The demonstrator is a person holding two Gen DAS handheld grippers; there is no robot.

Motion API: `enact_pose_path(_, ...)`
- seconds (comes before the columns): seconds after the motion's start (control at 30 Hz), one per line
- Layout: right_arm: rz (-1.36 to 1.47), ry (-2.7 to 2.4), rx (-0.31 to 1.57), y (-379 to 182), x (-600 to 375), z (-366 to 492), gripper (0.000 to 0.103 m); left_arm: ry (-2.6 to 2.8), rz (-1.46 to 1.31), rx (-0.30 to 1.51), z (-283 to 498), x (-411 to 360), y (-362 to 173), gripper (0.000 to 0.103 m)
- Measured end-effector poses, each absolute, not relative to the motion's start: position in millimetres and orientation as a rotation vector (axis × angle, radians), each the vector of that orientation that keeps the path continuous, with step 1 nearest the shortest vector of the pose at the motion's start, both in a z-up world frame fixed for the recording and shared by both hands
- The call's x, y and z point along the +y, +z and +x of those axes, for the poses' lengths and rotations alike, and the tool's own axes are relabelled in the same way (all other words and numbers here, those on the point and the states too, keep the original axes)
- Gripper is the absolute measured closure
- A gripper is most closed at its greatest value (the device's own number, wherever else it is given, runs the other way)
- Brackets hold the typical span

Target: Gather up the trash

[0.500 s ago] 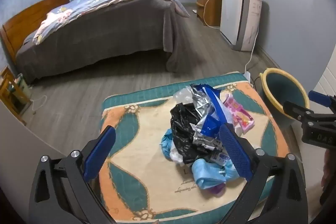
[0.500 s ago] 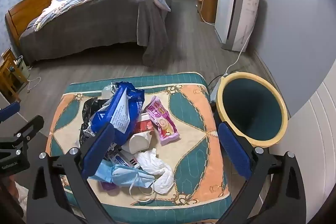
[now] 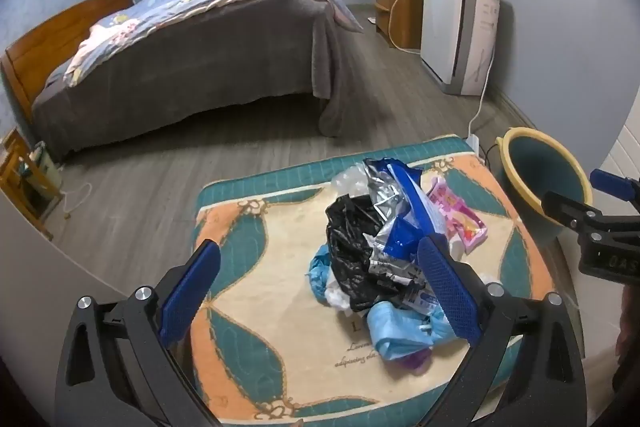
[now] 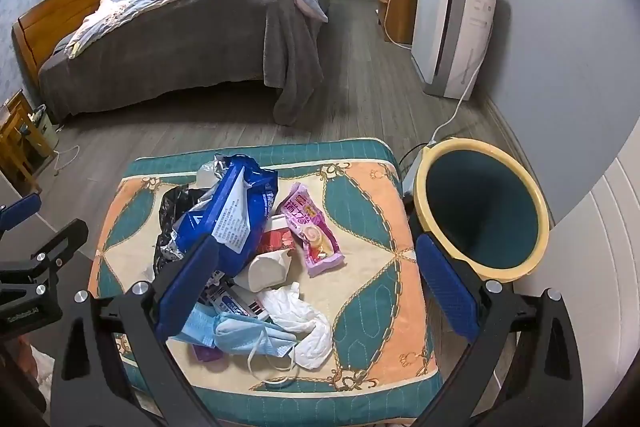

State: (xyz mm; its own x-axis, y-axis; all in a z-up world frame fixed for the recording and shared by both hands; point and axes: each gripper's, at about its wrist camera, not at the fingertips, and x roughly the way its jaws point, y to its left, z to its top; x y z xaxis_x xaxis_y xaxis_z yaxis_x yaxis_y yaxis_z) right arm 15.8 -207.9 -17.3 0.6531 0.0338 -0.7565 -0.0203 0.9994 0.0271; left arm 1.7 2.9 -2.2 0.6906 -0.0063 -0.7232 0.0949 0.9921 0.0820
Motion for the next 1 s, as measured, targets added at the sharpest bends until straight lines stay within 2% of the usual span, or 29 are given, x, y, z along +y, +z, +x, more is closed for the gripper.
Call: enact_pose_path(1.0,0.017,0.032,0.867,-16.6,-207.1,12.7,0.006,-0.06,0.117,0.811,2.0,4.1,-5.7,0.005)
